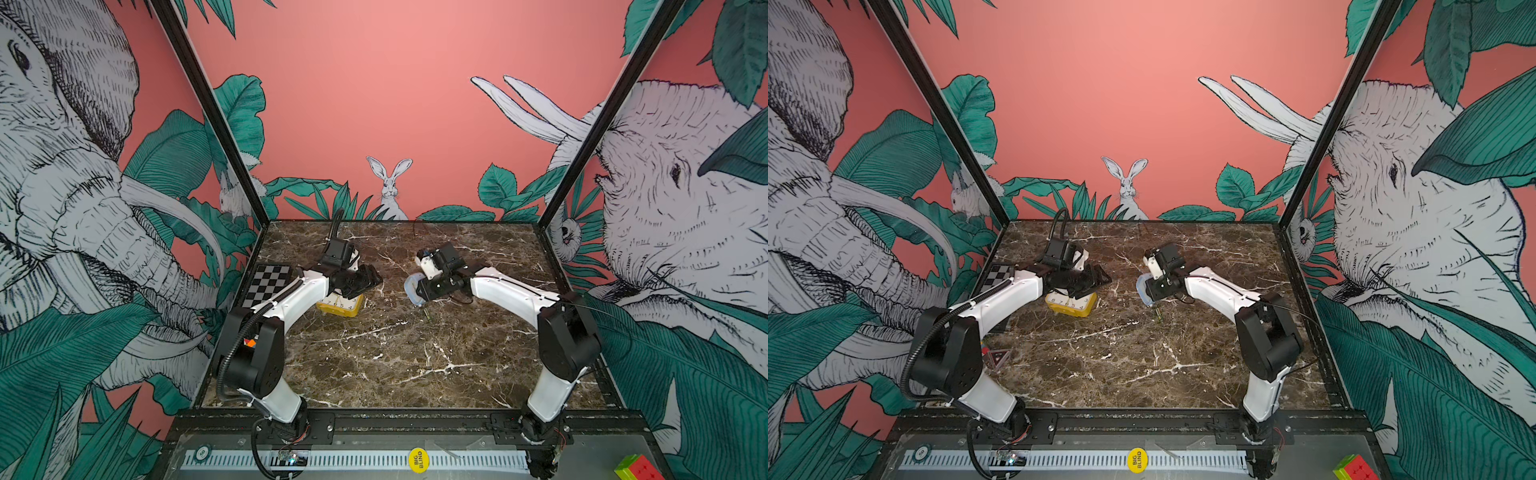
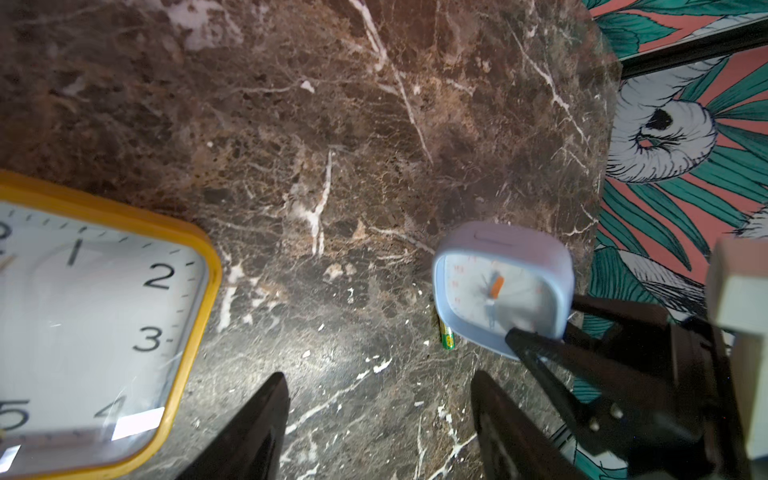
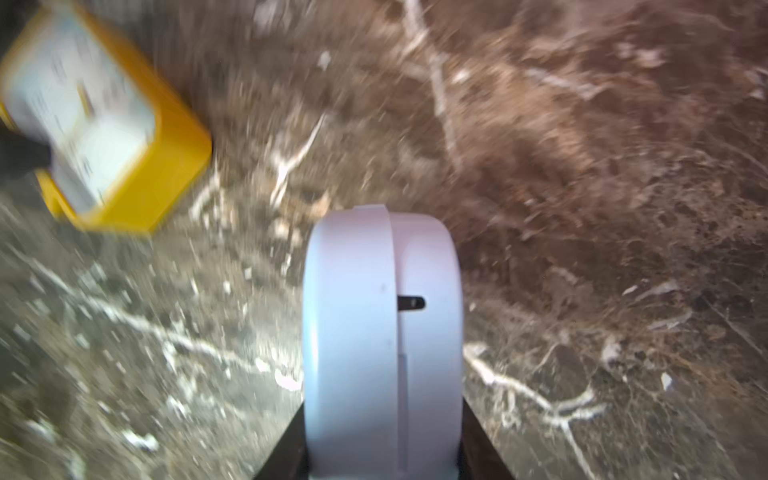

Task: Insert the battery into the alarm
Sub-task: Adjust the alarm at the center of the board.

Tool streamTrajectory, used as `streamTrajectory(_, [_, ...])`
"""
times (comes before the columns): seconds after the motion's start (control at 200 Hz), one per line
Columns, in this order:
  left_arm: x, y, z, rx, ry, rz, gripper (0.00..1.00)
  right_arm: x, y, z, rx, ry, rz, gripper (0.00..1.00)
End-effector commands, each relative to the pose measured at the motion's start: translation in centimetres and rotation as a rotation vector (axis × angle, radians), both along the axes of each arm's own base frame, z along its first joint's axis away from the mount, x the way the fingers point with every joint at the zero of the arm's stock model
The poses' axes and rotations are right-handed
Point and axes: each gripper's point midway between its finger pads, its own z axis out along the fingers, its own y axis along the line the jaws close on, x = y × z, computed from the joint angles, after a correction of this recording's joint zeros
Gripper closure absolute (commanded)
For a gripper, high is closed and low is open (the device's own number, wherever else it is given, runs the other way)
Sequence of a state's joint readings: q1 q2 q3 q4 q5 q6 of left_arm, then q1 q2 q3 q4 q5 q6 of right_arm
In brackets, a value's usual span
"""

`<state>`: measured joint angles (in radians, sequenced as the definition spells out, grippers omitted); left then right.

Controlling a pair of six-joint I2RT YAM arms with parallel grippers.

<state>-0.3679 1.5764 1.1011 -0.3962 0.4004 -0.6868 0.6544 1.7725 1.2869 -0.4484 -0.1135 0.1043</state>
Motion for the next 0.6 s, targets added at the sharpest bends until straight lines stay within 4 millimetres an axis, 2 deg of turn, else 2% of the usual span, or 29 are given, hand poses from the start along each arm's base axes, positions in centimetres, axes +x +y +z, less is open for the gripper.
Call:
streamTrajectory(0.0, [-1.0,0.9,0.9,0.020,-0.037,0.019,0.29,-0.7,-1.1,-0.2,-0.234,-0.153,0.115,0.66])
streamTrajectory(0.14, [-2.1,1.7,0.4,0.043,-0.017,0.024,0.29,-1.2,-0.1,-0.9,-0.310,-0.275,0.189,0.67])
streamTrajectory(0.355, [-2.7,2.8,0.5,0.069,-0.047,0.055,0.29,-1.7,1.8,-0.4,-0.456,-0.522,0.302,0.69])
streamTrajectory(0.495, [-3.0,3.5,-0.1,0.080,-0.040,0.074,0.29,-2.3,3.2,-0.6,-0.484,-0.646,0.385,0.70])
streamTrajectory(0.595, [-3.2,3.8,-0.4,0.084,-0.034,0.080,0.29,-2.8,4.1,-0.4,-0.486,-0.719,0.427,0.67])
